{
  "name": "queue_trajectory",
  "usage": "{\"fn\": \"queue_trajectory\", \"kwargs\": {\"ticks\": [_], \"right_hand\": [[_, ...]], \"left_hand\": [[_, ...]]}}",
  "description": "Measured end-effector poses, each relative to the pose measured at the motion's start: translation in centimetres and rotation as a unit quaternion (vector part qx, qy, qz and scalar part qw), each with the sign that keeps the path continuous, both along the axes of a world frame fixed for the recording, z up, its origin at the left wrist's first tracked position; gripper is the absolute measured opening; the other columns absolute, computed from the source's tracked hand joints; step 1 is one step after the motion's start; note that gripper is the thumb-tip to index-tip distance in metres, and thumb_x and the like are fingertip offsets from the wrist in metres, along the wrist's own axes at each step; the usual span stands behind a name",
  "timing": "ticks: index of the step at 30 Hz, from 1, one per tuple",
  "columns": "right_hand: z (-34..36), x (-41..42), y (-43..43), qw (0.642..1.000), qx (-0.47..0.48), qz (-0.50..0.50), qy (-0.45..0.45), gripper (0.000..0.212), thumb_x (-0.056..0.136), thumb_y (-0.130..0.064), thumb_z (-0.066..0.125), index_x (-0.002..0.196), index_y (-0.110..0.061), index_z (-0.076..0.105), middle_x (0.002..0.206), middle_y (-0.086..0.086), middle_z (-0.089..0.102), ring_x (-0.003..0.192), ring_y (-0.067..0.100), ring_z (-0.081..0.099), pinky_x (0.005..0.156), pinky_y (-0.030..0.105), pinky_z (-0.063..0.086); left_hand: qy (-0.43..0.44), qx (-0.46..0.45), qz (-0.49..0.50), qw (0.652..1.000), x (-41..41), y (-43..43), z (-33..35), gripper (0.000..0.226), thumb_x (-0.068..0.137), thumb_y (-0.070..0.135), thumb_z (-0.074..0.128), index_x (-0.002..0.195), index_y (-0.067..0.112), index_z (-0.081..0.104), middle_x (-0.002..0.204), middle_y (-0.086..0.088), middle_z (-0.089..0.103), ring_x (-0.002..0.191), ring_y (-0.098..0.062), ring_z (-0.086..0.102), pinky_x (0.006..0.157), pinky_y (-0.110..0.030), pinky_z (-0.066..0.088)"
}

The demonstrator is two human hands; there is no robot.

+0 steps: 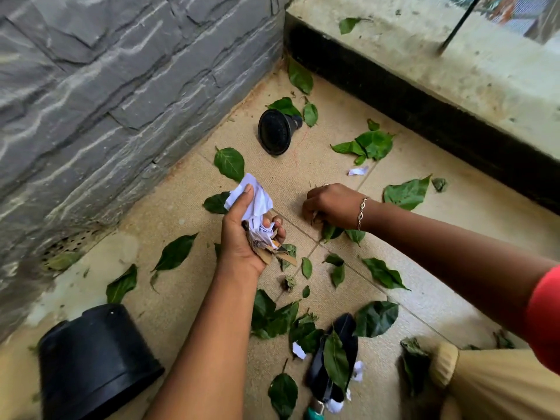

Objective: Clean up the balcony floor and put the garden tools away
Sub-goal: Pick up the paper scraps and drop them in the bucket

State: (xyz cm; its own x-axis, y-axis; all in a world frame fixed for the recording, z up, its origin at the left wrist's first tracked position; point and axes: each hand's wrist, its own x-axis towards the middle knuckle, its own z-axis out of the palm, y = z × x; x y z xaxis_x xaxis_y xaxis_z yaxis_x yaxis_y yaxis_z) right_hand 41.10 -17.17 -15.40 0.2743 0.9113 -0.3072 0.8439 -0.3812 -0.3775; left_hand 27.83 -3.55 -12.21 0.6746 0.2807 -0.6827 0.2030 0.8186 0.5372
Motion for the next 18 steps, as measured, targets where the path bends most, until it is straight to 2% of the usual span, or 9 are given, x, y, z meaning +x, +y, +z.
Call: {"fn": "queue_trajectory", "kwargs": {"ticks": [2,5,7,10,14,16,18], "right_hand": [[0.3,0.2,-0.1,0.999,0.013,-0.034,0.006,0.015,0.080,-0.002,0.061,0.092,-0.005,0.070,0.094,0.013,0.065,0.086,0.028,0.061,0.073,0.035,0.048],[1.3,2.3,-1.2,0.979,0.082,-0.188,-0.004,0.013,0.079,0.004,0.063,0.087,-0.003,0.071,0.094,0.011,0.067,0.086,0.019,0.062,0.073,0.024,0.046],[1.9,4.2,-2.3,0.956,0.099,-0.274,-0.040,0.011,0.080,0.001,0.064,0.088,-0.004,0.070,0.096,0.009,0.064,0.084,0.012,0.056,0.071,0.020,0.041],[1.4,5.5,-3.9,0.947,0.047,-0.308,-0.072,0.009,0.080,-0.003,0.066,0.088,-0.006,0.070,0.099,0.006,0.055,0.084,0.012,0.050,0.070,0.021,0.037],[0.5,4.8,-4.3,0.943,0.010,-0.321,-0.080,0.014,0.082,0.002,0.061,0.089,-0.006,0.069,0.092,0.008,0.067,0.083,0.020,0.061,0.068,0.022,0.041],[1.0,4.7,-4.0,0.928,0.035,-0.368,-0.032,0.013,0.082,0.003,0.061,0.086,-0.008,0.067,0.088,0.006,0.066,0.074,0.013,0.058,0.061,0.018,0.042],[1.7,4.3,-3.4,0.890,0.111,-0.433,0.085,0.016,0.082,0.003,0.063,0.086,-0.012,0.060,0.083,0.003,0.063,0.066,0.006,0.057,0.053,0.010,0.045]], "left_hand": [[-0.004,0.002,-0.006,1.000,0.1,-0.1,0.1,0.017,0.094,0.038,0.045,0.090,0.028,0.058,0.073,0.001,0.043,0.057,-0.014,0.049,0.058,-0.025,0.044],[-0.011,0.005,-0.008,1.000,0.1,-0.2,0.2,0.018,0.094,0.038,0.045,0.089,0.027,0.059,0.070,0.001,0.044,0.055,-0.014,0.049,0.053,-0.024,0.046],[-0.013,0.010,-0.007,1.000,0.0,-0.3,0.0,0.018,0.094,0.038,0.046,0.089,0.026,0.058,0.070,0.000,0.044,0.056,-0.014,0.049,0.052,-0.024,0.046],[-0.011,0.009,-0.006,1.000,0.0,-0.5,-0.1,0.018,0.092,0.038,0.047,0.086,0.025,0.058,0.069,0.001,0.045,0.054,-0.014,0.050,0.052,-0.025,0.046],[-0.012,0.007,-0.005,1.000,0.1,-0.7,-0.2,0.019,0.092,0.038,0.047,0.085,0.024,0.058,0.054,0.003,0.051,0.053,-0.013,0.050,0.054,-0.025,0.045],[-0.007,-0.001,0.001,1.000,0.2,-0.8,-0.2,0.019,0.093,0.038,0.047,0.086,0.023,0.058,0.051,0.004,0.050,0.057,-0.015,0.049,0.054,-0.025,0.046],[-0.001,-0.017,0.006,1.000,0.2,-1.0,-0.2,0.020,0.093,0.037,0.047,0.086,0.021,0.057,0.049,0.004,0.048,0.059,-0.016,0.049,0.054,-0.025,0.046]]}}
